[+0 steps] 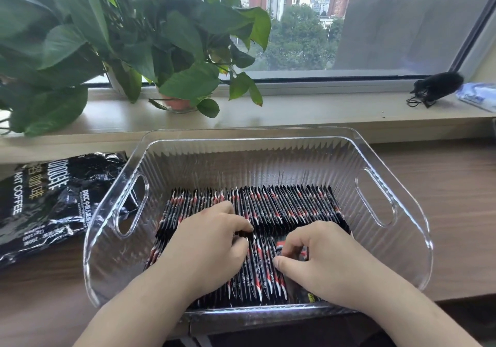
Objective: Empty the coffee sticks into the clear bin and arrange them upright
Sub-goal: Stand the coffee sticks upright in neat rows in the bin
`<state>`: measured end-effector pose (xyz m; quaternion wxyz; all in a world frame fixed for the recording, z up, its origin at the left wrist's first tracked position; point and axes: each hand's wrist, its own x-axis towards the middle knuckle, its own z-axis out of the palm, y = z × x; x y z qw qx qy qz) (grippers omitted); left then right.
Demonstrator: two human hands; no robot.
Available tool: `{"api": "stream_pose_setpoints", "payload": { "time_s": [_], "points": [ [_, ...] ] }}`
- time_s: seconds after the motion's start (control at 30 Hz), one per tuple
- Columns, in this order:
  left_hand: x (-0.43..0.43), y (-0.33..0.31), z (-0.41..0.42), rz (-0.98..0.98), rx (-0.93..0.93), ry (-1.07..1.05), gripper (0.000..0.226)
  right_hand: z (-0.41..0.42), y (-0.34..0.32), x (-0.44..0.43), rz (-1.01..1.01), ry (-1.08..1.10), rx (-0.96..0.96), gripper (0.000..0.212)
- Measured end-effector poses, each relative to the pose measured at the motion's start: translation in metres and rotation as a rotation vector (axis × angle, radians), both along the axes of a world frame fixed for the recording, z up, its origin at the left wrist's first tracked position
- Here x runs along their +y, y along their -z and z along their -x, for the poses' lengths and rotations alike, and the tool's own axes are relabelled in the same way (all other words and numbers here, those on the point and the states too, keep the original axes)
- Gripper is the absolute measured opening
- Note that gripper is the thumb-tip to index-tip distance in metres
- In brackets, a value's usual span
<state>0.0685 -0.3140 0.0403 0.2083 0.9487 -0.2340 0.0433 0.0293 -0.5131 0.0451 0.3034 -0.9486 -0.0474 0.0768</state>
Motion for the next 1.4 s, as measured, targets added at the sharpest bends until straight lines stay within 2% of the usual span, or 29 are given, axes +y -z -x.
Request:
{"api": "stream_pose_setpoints", "payload": {
  "time_s": [0.27, 0.5, 0.8, 0.9, 1.0, 1.2, 1.4],
  "points": [
    [0.0033, 0.0004, -0.0035, -0.022, -0.051, -0.083, 0.019, -0.0007, -0.0014, 0.0005, 0.007, 0.01, -0.032, 0.022],
    [0.0034, -0.0005, -0.0021, 0.001, -0.06, 0.011, 0.026, -0.0004, -0.0013, -0.0002, -0.018, 0.003, -0.069, 0.017],
    [0.0029, -0.0013, -0.0029, -0.037, -0.061, -0.002, 0.036, -0.0015, -0.0023, -0.001, -0.037, -0.002, -0.027, 0.01],
    [0.0027, -0.0006, -0.0018, 0.002, -0.077, 0.083, 0.037, -0.0008, -0.0017, -0.0018, -0.047, -0.002, -0.031, 0.008],
    [0.0012, 0.0007, -0.0005, 0.022, 0.012, 0.199, 0.041, -0.0007, -0.0004, -0.0017, -0.068, 0.008, -0.032, 0.006],
    [-0.0035, 0.0019, 0.0008, -0.152, 0.133, 0.29, 0.059, -0.0009, -0.0024, -0.0012, -0.061, 0.024, -0.014, 0.015],
    [-0.0054, -0.0015, 0.0016, -0.234, 0.121, 0.331, 0.055, -0.0001, -0.0031, 0.0, -0.052, 0.006, 0.022, 0.022]
  ]
}}
